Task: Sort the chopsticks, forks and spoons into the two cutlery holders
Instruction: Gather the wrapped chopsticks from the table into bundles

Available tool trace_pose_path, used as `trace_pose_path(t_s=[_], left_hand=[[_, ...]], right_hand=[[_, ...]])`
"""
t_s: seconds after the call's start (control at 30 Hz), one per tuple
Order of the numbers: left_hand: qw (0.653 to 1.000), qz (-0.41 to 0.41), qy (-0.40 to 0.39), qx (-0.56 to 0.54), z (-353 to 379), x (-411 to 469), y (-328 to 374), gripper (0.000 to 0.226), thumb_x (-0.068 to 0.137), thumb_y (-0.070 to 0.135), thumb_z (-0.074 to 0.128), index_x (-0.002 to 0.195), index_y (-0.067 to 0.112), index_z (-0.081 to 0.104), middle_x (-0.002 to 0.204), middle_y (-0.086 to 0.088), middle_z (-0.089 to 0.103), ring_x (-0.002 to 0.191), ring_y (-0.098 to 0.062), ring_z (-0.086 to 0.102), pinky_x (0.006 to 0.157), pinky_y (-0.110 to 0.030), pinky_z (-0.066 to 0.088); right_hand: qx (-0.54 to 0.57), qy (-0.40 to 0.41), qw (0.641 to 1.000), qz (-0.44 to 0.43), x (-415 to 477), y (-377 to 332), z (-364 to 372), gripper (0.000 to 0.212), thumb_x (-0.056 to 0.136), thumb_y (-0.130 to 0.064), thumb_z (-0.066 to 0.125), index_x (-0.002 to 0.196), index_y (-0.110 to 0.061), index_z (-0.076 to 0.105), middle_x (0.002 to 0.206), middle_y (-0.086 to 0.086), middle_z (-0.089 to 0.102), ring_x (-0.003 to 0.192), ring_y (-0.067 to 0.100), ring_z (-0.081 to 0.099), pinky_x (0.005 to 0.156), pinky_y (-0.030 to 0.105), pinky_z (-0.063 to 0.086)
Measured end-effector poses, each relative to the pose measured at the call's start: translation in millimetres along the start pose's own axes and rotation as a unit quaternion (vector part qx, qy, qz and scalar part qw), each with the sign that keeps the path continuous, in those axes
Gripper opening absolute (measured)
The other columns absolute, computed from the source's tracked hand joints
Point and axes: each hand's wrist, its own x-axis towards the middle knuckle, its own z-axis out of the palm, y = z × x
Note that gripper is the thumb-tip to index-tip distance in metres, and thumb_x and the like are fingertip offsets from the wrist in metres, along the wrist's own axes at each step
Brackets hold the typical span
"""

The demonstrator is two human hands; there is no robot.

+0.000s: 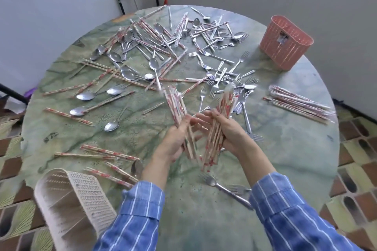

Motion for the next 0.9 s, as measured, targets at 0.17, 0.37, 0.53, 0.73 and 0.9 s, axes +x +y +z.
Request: trace_pose_path(t_s=[0.17,0.37,0.53,0.73,0.9], left_hand=[[1.000,0.016,0.007,0.019,53.3,8.5,-26.9,0.035,0.098,0.033,0.049,0.116,0.010,0.067,0.104,-0.011,0.072,0.090,-0.024,0.069,0.079,-0.039,0.058],[0.999,0.024,0.042,0.012,143.3,33.1,-58.2,0.027,0.097,0.031,0.053,0.117,0.020,0.066,0.099,-0.008,0.074,0.089,-0.019,0.071,0.073,-0.029,0.057],[0.997,0.022,0.073,0.002,214.6,55.3,-88.0,0.022,0.099,0.024,0.050,0.111,0.012,0.066,0.094,-0.010,0.073,0.081,-0.019,0.071,0.069,-0.029,0.059],[0.997,0.021,0.059,-0.051,269.4,62.2,-104.0,0.029,0.103,0.022,0.041,0.113,0.002,0.060,0.089,-0.014,0.072,0.070,-0.031,0.070,0.055,-0.040,0.058],[0.994,0.034,0.081,-0.060,286.4,71.5,-108.1,0.025,0.102,0.020,0.044,0.095,0.009,0.066,0.089,-0.008,0.073,0.078,-0.021,0.071,0.076,-0.041,0.058]], right_hand=[[-0.037,-0.007,0.999,0.024,-16.3,-17.7,-30.7,0.047,0.083,-0.033,0.065,0.123,-0.008,0.063,0.128,0.014,0.060,0.108,0.027,0.061,0.088,0.040,0.054],[-0.074,-0.031,0.996,0.050,-39.8,-51.4,-98.7,0.024,0.099,-0.020,0.051,0.102,-0.001,0.066,0.086,0.014,0.073,0.073,0.024,0.071,0.067,0.037,0.060],[-0.139,-0.019,0.988,0.057,-51.1,-90.4,-169.2,0.022,0.098,-0.021,0.052,0.100,-0.004,0.066,0.086,0.010,0.074,0.075,0.020,0.072,0.071,0.033,0.060],[-0.135,-0.043,0.988,0.054,-56.8,-129.3,-227.5,0.026,0.099,-0.019,0.049,0.111,-0.002,0.064,0.108,0.019,0.070,0.090,0.029,0.071,0.076,0.038,0.059],[-0.119,-0.039,0.991,0.054,-56.3,-146.9,-249.2,0.033,0.097,-0.023,0.052,0.119,0.000,0.060,0.117,0.022,0.066,0.098,0.036,0.068,0.078,0.039,0.058]])
